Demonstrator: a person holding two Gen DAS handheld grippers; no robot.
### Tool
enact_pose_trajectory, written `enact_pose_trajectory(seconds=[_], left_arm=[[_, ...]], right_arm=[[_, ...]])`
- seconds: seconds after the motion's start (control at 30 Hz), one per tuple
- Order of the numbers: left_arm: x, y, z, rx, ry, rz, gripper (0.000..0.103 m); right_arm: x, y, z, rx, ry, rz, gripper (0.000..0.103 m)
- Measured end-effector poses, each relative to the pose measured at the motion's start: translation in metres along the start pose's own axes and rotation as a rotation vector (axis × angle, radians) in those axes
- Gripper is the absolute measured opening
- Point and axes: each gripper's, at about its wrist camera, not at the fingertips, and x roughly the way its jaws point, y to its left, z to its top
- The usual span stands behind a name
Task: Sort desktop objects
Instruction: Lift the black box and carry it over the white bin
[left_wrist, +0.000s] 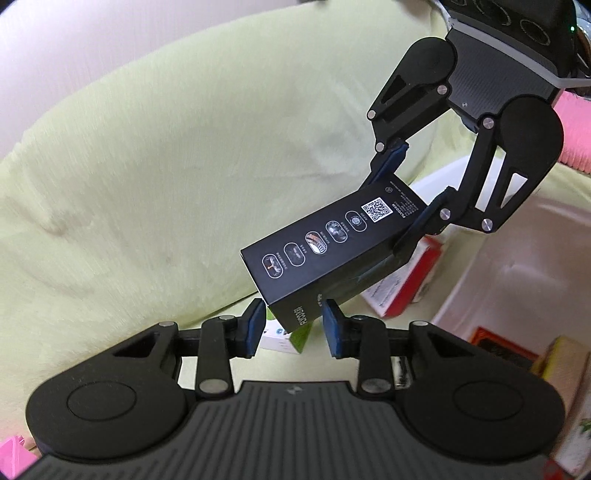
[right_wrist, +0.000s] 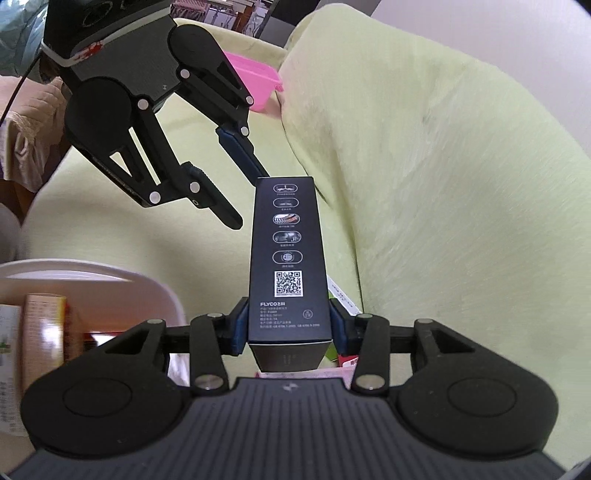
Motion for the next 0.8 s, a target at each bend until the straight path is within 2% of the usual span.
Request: enact_pose_trajectory(seconds=[0.23,0.4,0.53,0.7,0.8], left_arm=[[-0.029,-0.022,0.005,-0.008,-0.001,-0.016,0.040],[-0.043,-0.038,0.003,-0.029,0.005,-0.037,0.040],[-0.045,-0.049,-0.003,-0.067,0.026,-0.063,0.040],[-0.035,-0.062,-0.014,-0.099,0.074,-0.090,0.040],[-0.028,-0.056,-0.018,-0.128,0.088,-0.095,0.040]], right_arm=[[-0.052,0.033,-0.010,-0.019,-0.029,0.009,0.039],[-0.066,0.052,-0.012,-0.022,-0.036,0.034,0.039],[-0.061,0.064,-0.013,-0.025,-0.026,0.078,0.039],[-0.058,0.073,-0.029,-0.025,-0.012,0.139,0.039],[-0.055,0.076,-0.036,-0.018,-0.008,0.161,0.039]])
